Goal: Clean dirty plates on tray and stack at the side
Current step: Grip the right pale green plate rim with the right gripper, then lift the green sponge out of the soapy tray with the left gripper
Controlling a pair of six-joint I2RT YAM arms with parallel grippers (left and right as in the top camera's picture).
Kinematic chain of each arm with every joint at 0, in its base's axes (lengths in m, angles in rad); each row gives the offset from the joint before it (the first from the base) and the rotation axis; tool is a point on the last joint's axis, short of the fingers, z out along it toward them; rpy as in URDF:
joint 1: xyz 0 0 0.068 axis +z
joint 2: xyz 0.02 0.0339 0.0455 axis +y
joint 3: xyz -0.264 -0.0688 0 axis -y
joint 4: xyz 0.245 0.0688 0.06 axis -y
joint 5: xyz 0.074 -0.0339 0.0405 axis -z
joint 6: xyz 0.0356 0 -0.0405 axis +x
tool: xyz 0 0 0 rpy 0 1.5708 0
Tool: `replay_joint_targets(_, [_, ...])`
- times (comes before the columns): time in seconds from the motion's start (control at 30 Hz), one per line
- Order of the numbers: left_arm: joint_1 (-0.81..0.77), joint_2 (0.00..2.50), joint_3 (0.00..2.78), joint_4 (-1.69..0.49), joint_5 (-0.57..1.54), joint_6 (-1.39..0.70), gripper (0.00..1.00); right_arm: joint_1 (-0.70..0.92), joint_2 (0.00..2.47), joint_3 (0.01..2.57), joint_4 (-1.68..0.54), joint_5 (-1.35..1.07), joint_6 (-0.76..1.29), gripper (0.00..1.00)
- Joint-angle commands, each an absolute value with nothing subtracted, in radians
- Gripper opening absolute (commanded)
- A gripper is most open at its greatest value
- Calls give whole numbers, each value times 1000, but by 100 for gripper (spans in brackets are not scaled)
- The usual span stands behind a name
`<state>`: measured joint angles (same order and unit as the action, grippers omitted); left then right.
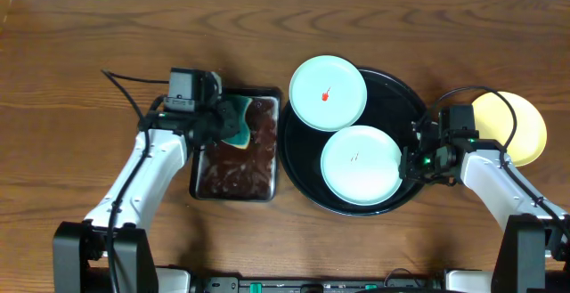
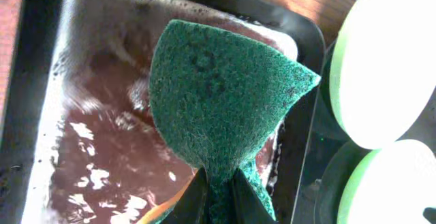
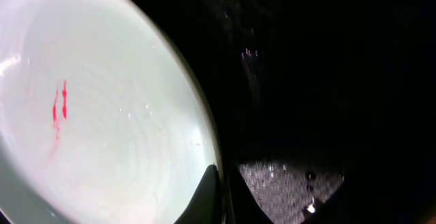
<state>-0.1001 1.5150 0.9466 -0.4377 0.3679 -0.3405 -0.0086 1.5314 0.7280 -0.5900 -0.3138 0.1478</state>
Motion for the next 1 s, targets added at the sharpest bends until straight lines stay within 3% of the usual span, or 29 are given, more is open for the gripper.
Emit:
replay_joint_targets(0.0, [-94,1510,954,-440,444,-339,7,-3,1536,730,-608,-310,137,1])
replay_joint_targets(0.3, [-94,1510,954,-328,647,-337,8,-3,1536,730,-568,-262,137,1])
replay_joint_targets(0.6, [-88,1510,954,-295,749,-171,7,-3,1536,730,-535,-258,137,1])
replay_joint_targets(0.97, [22,1510,954,-268,1013,-168,7,-3,1536,730,-512,-258,137,1])
